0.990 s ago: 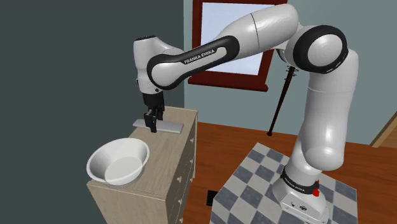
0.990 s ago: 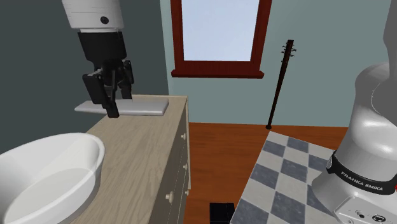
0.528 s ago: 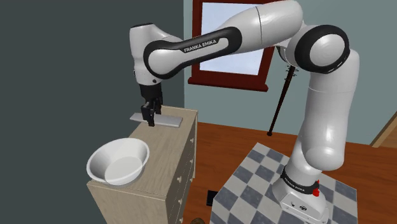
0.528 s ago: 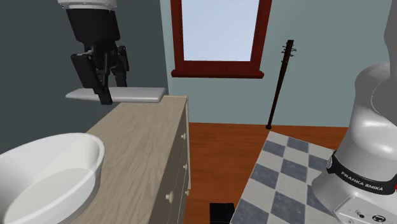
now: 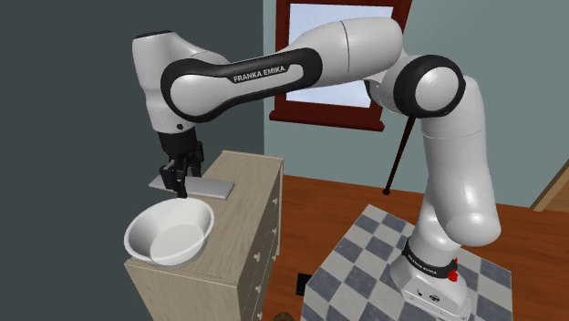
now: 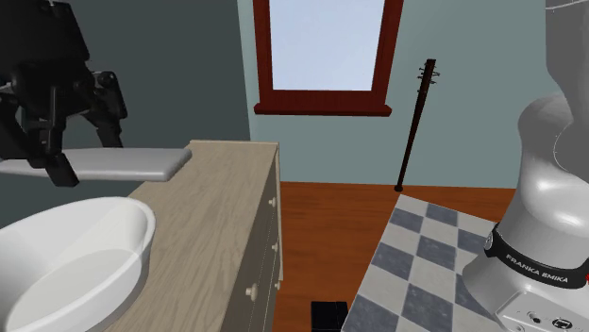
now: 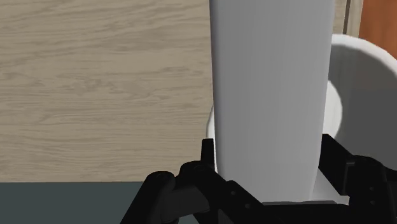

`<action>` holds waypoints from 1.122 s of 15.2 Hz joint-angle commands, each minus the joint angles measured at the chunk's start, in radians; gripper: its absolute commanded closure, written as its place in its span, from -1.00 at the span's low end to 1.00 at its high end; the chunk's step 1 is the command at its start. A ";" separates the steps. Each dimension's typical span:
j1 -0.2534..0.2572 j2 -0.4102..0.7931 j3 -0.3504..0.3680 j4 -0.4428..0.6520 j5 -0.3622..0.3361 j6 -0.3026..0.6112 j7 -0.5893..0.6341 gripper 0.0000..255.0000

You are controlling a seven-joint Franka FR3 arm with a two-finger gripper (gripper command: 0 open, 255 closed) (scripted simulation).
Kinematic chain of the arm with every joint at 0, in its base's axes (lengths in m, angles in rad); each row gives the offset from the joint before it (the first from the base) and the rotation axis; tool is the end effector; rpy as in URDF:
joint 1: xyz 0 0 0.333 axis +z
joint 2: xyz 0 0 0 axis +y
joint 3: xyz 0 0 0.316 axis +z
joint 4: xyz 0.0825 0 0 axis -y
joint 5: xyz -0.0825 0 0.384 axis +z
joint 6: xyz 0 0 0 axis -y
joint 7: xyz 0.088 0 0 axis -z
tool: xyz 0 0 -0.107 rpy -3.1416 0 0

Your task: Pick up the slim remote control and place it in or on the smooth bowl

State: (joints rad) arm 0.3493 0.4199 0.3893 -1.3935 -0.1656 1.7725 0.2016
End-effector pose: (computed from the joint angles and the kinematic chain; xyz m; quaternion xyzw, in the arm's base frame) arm 0.5386 0.4111 0.4815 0.9636 0.2673 -0.0030 0.0052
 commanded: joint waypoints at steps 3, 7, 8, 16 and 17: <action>0.094 0.133 0.004 0.204 -0.045 -0.078 0.070 1.00; 0.129 0.188 0.001 0.264 -0.061 -0.086 0.092 1.00; 0.127 0.186 0.001 0.248 -0.060 -0.071 0.093 1.00; 0.113 0.187 -0.002 0.140 -0.064 0.036 0.102 1.00; 0.112 0.188 -0.003 0.129 -0.065 0.048 0.103 1.00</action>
State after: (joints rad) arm 0.4628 0.6068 0.3875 -1.2543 -0.2298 1.8080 0.3043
